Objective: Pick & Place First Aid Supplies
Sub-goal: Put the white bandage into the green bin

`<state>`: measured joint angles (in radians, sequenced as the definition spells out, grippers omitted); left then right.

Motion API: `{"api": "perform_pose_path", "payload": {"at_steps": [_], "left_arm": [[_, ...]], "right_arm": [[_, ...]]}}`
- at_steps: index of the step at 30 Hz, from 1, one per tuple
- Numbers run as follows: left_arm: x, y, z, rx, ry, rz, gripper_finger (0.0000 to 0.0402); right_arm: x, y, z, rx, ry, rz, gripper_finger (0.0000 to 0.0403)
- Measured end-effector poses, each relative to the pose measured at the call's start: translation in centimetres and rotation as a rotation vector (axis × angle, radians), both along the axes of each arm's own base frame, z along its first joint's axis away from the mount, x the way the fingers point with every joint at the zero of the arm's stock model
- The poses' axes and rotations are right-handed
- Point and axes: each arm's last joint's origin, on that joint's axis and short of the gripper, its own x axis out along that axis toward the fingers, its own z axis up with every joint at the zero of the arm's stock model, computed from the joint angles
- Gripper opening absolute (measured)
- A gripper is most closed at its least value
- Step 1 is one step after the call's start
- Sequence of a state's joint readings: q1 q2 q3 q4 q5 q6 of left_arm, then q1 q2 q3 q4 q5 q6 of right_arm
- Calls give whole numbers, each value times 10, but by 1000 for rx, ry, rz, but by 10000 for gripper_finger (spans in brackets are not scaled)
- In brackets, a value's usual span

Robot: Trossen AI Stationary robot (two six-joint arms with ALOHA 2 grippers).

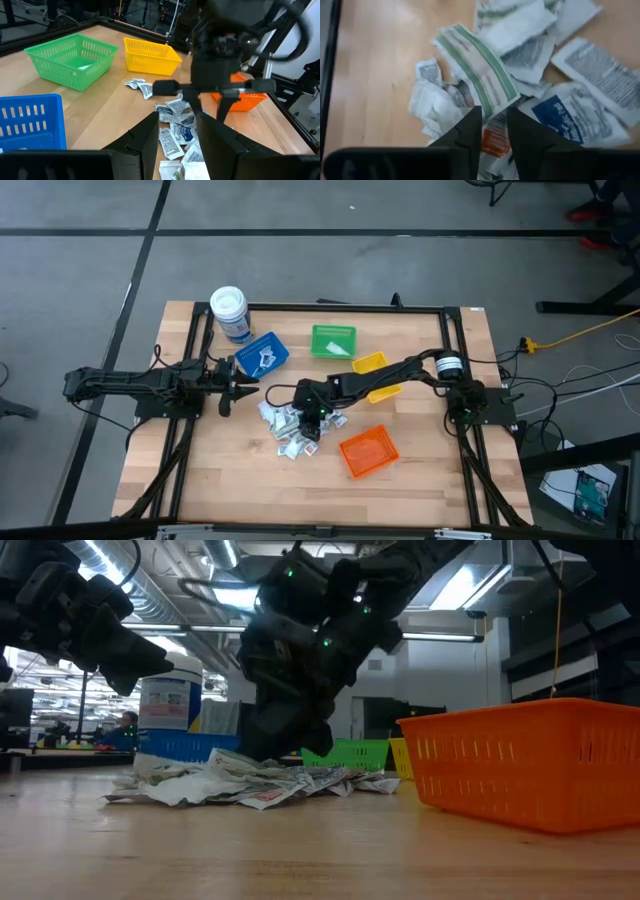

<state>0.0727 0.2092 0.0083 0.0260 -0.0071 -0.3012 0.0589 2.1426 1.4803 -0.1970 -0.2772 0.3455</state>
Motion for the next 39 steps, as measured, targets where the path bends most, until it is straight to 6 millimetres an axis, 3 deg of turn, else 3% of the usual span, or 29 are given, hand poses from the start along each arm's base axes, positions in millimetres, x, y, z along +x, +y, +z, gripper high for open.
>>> {"api": "perform_pose_path", "payload": {"at_steps": [4, 10, 16, 30, 39], "left_arm": [[0, 0, 0, 0, 0, 0, 127], [0, 0, 0, 0, 0, 0, 127], [0, 0, 0, 0, 0, 0, 127], [0, 0, 0, 0, 0, 0, 127], [0, 0, 0, 0, 1, 0, 127]], "right_arm": [[1, -3, -1, 10, -2, -12, 71], [2, -14, -1, 12, -5, -38, 10], [2, -21, 4, 9, -16, -51, 9], [-17, -44, 81, 20, -168, -109, 2], [-40, -75, 124, 22, -213, -196, 2]]}}
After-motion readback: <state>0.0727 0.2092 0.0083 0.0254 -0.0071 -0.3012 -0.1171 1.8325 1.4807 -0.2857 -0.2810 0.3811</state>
